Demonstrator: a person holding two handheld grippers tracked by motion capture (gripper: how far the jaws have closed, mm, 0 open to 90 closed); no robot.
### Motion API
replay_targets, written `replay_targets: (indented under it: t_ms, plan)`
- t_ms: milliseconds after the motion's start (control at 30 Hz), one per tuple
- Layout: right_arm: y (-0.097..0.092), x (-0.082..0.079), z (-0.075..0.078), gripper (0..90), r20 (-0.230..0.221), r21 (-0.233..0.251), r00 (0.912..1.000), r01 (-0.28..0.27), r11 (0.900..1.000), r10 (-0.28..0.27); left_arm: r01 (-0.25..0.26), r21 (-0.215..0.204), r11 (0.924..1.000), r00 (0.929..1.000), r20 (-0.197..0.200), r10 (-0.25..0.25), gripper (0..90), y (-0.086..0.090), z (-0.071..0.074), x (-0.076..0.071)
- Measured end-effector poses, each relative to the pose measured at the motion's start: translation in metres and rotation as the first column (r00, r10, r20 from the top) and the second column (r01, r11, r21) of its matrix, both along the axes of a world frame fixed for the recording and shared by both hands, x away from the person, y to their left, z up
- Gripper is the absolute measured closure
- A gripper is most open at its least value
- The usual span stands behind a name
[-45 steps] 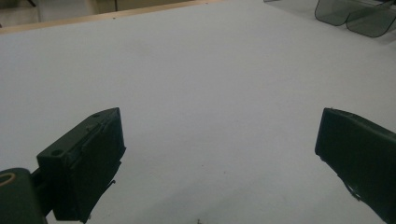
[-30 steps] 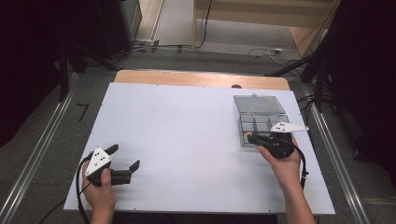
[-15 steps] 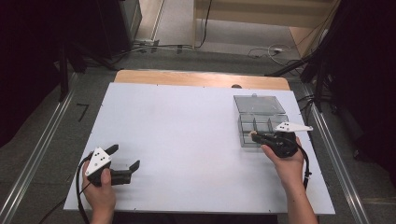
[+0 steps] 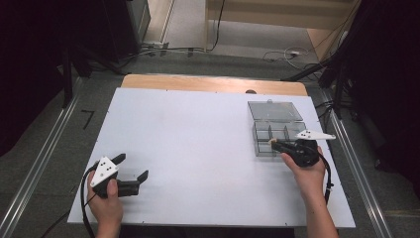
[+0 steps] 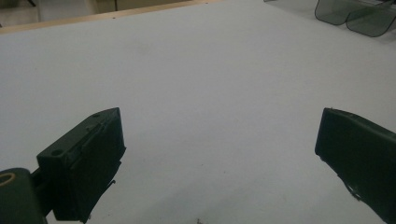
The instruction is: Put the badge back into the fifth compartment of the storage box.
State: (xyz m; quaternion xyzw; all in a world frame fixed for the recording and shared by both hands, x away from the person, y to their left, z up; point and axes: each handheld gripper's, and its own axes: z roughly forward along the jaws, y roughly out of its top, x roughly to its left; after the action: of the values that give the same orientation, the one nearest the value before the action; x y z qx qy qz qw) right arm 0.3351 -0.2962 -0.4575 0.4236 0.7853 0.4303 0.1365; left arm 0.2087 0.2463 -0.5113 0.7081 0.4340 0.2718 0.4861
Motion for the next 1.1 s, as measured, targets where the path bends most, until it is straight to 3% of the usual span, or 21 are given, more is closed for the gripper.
replay_targets:
  t_ms: [567,1100]
  plan:
    - [-0.012,0.004,-0.010,79.9,-0.008,-0.027,0.9973,0.073,0.9970,-0.073,0.001,0.001,1.0000,1.0000,-0.001,-0.001,2.0,0.000,0.000,0.000]
    - [-0.019,0.007,-0.016,79.9,-0.016,-0.043,0.9938,0.109,0.9931,-0.110,0.001,0.003,1.0000,1.0000,-0.003,-0.001,2.0,0.000,0.000,0.000]
